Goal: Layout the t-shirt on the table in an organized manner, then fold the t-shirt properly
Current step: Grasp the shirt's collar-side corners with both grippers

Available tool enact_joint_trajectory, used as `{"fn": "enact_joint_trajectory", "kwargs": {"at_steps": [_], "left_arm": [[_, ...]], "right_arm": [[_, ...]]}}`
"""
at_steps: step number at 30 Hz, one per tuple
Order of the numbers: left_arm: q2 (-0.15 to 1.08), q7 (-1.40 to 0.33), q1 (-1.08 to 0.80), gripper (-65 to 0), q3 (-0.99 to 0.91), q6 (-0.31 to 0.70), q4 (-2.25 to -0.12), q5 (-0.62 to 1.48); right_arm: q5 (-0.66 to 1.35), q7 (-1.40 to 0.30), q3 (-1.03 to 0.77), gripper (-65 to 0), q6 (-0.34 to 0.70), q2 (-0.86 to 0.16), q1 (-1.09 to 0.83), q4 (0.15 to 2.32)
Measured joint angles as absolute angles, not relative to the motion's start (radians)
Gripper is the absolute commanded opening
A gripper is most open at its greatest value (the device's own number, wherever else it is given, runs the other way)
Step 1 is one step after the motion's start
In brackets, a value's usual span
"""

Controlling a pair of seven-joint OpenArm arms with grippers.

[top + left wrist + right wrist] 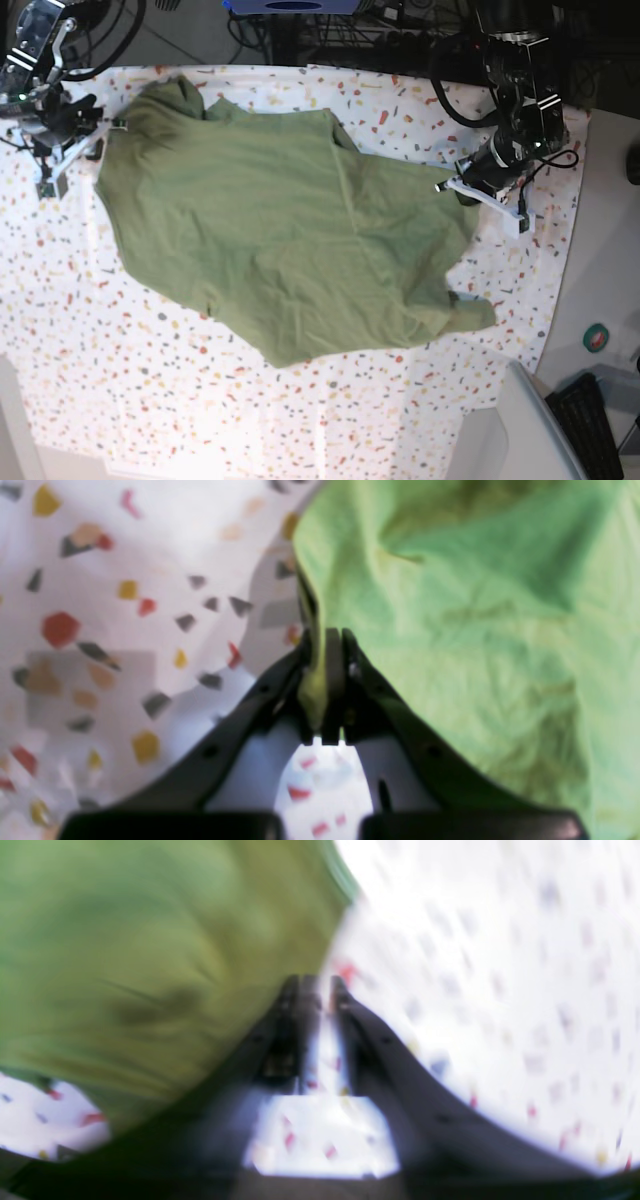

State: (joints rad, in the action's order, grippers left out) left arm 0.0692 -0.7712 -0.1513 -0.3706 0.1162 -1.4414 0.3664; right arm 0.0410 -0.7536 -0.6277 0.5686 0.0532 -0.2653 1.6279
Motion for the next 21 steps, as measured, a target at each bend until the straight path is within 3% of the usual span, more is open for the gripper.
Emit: {"fn": "enact_joint_trajectory", "kwargs": {"at_steps": [2,5,21], "left_arm": [[0.068,-0.786,-0.159,-65.0,-0.372,0.117,-1.445,0.368],[0.07,-0.794,-0.162,-65.0,-0.38,0.117,-1.448,0.368],[0.073,-0.794,-0.161,-65.0,-0.381,0.117,-1.449,0.367]], "right_arm": [[0.05,-0.751,-0.653,-29.7,0.604,0.064,-0.283,1.626],[0.152,-0.777,-0.673,-29.7,0.693,0.075,-0.309,1.623],[0.161,-0.778,-0.623,-29.7,0.692,0.078,-0.308,1.497]]}}
